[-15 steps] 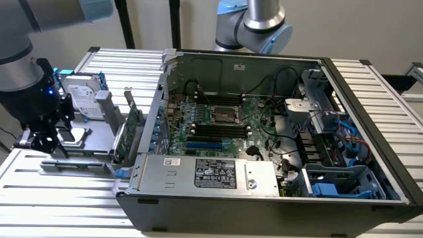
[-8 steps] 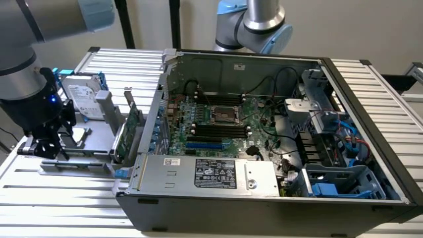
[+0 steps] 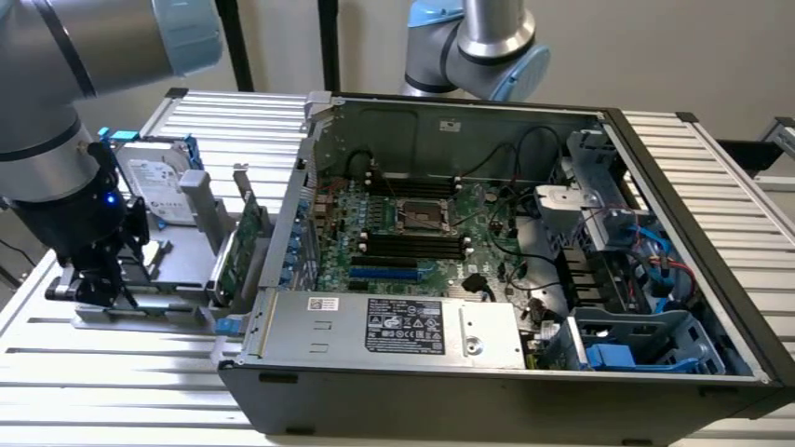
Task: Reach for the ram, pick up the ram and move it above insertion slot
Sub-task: 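Pick up the ram and move it above insertion slot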
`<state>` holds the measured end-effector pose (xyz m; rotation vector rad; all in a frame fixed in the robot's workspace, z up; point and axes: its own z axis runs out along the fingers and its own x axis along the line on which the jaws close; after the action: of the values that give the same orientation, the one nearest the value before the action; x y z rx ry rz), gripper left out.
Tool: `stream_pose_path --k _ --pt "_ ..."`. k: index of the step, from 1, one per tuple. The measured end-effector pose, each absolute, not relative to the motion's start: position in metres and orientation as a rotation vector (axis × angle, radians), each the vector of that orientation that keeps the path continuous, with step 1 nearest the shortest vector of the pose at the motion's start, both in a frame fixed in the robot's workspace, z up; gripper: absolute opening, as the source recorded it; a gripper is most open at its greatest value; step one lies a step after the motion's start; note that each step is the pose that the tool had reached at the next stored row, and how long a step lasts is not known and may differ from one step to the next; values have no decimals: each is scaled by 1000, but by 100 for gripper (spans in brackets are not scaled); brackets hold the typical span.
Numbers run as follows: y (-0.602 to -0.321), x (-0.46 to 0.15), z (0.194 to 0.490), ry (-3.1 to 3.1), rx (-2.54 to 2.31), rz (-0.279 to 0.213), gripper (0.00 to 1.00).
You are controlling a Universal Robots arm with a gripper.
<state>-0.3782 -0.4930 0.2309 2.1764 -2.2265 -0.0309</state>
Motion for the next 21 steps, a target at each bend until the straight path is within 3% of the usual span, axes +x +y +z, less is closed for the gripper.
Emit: stream_pose_path --k 21 --pt "-493 -379 194 -2200 2203 -30 42"
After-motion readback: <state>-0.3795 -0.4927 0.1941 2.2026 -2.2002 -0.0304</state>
